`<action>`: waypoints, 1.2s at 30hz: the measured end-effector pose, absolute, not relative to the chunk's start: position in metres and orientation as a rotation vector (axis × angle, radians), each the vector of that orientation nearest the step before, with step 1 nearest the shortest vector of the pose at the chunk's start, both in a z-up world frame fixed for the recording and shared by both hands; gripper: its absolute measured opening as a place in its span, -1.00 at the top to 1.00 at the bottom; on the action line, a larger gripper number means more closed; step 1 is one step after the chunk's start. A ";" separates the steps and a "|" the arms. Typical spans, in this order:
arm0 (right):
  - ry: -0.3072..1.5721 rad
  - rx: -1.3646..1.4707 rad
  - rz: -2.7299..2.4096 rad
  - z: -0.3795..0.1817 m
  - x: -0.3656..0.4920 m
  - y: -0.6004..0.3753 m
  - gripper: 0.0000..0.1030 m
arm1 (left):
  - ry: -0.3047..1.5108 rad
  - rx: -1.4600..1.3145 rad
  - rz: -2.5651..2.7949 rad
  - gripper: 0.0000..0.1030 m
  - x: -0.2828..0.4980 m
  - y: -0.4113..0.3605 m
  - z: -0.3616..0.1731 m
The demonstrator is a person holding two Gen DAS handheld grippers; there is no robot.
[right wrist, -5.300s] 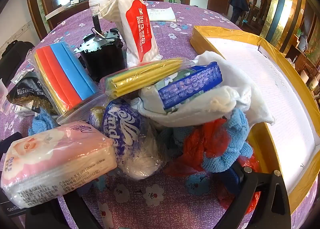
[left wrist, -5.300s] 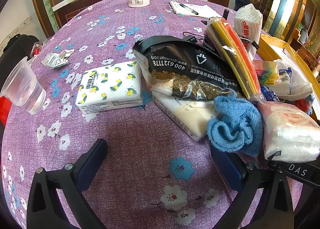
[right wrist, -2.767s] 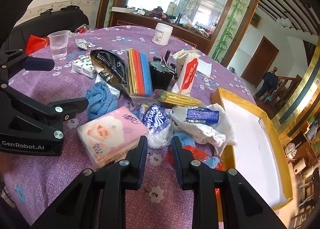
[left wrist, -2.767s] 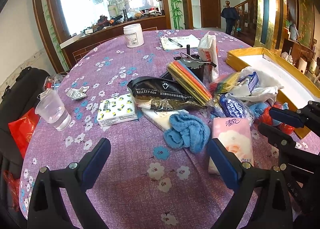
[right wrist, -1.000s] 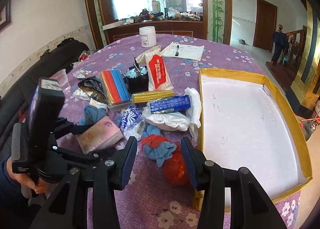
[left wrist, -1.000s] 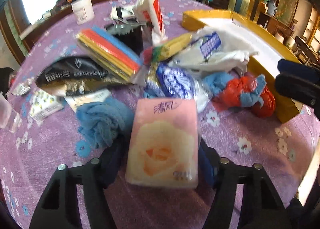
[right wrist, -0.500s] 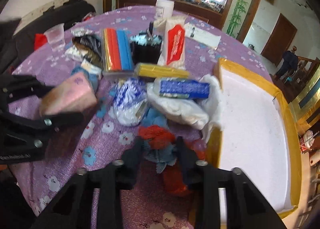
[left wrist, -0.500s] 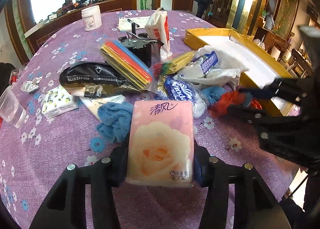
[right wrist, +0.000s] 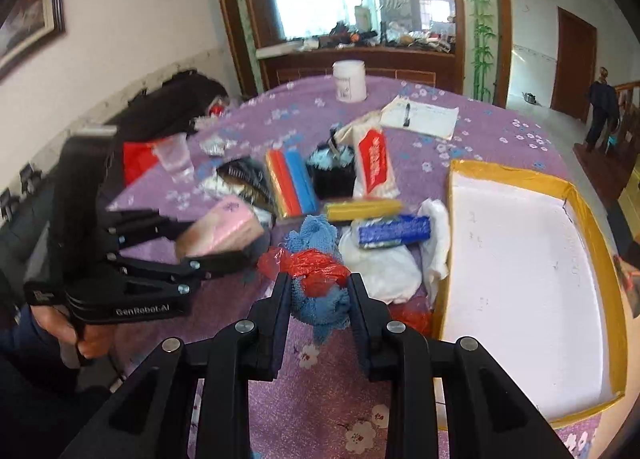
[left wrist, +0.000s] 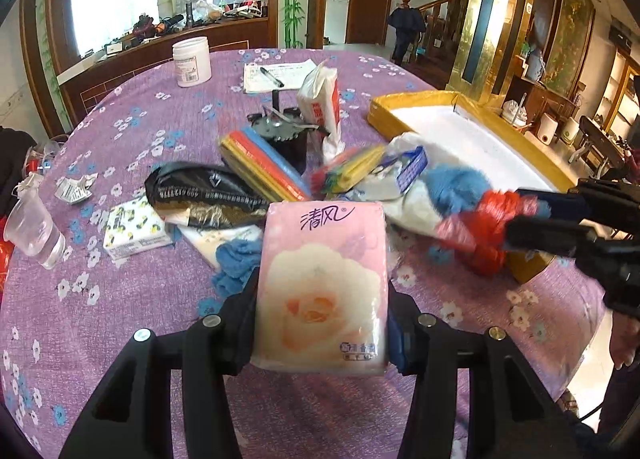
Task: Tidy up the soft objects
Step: 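Grasp the blue cloth with red bag with the right tool while the left lifts the pack, then carry both items over the white tray and open the right tool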
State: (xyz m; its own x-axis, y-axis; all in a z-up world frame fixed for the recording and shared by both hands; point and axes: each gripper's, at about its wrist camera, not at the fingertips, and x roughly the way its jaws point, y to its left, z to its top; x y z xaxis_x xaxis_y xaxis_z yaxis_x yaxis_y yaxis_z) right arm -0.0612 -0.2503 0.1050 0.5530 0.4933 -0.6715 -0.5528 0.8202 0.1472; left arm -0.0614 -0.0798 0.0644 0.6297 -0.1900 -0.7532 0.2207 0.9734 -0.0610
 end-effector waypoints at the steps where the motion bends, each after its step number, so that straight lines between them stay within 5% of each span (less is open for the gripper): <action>1: 0.756 -0.061 0.608 0.108 -0.059 -0.256 0.41 | 0.858 0.041 -0.241 0.02 -0.060 -0.083 0.067; 19: 0.687 0.028 0.135 0.125 0.046 -0.345 0.42 | 0.788 0.078 -0.318 0.01 0.039 -0.203 0.106; 36: 0.840 0.069 0.018 0.079 0.145 -0.396 0.42 | 0.877 0.140 -0.253 0.02 0.136 -0.284 0.047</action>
